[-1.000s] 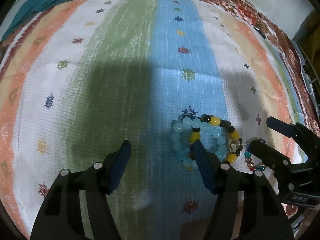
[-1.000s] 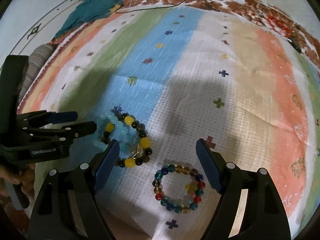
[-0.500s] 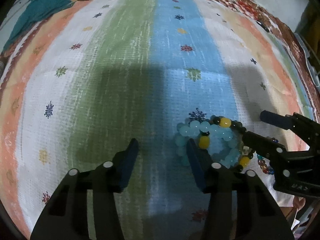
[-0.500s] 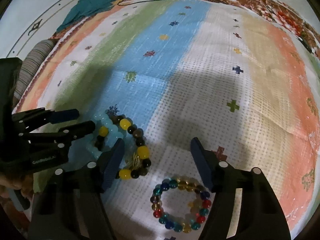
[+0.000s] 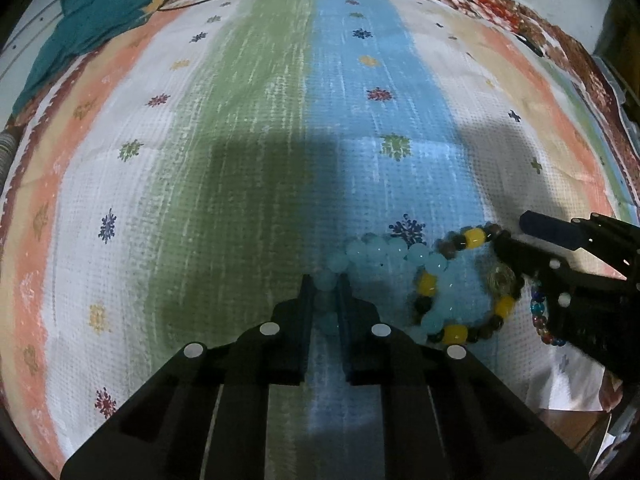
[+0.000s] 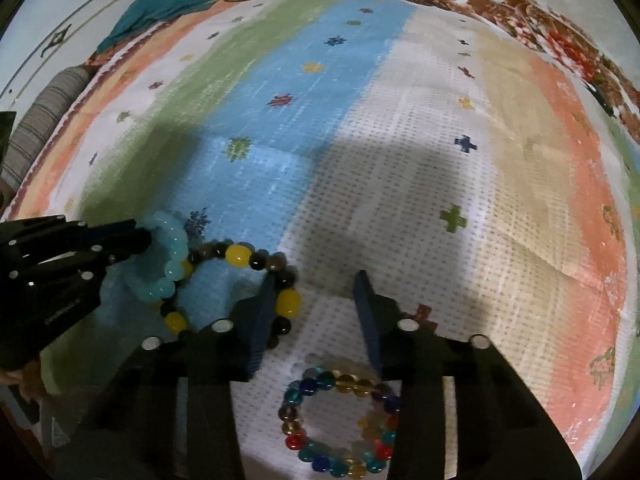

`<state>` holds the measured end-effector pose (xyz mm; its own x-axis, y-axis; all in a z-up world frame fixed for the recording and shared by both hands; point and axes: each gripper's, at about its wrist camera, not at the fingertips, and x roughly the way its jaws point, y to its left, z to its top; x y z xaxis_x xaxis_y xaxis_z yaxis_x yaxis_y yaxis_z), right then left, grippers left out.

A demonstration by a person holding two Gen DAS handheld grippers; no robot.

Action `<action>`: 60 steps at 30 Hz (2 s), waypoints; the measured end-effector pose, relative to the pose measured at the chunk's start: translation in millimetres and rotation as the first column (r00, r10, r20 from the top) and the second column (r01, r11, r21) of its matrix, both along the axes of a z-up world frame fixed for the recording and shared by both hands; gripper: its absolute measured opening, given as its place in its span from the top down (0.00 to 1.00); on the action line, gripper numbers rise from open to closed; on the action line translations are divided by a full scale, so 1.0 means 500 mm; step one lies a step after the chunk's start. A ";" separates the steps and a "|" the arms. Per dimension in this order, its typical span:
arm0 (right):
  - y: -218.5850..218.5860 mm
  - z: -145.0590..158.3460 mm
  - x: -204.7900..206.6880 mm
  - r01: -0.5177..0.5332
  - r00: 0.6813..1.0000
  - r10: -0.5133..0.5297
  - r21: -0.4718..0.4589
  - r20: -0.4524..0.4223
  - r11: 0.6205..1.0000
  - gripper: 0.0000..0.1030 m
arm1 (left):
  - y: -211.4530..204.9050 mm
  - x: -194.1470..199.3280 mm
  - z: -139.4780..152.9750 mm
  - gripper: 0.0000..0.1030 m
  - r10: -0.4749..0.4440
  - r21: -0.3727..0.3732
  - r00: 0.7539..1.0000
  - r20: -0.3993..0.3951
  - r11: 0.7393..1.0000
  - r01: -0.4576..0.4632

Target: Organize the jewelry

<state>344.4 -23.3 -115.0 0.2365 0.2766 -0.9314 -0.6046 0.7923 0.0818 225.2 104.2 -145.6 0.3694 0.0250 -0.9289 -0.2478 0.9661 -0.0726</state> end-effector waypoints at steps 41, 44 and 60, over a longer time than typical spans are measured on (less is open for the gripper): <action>-0.024 0.144 -0.078 0.105 0.971 -0.118 0.070 0.208 0.992 0.88 | -0.027 -0.034 0.124 0.89 -0.010 0.013 0.989 0.147 1.000 0.009; -0.029 0.160 -0.090 0.111 0.963 -0.126 0.079 0.238 0.991 0.88 | -0.030 -0.040 0.135 0.89 -0.009 0.020 0.987 0.162 1.000 0.006; -0.076 0.235 -0.151 0.156 0.929 -0.204 0.172 0.310 0.973 0.88 | -0.073 -0.079 0.194 0.89 -0.075 0.071 0.970 0.233 0.996 0.060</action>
<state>268.8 -61.4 2.7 0.5761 0.3244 -0.7502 -0.4654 0.8847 0.0252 185.7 67.9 -48.5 0.5802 0.0484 -0.8130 -0.1654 0.9844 -0.0594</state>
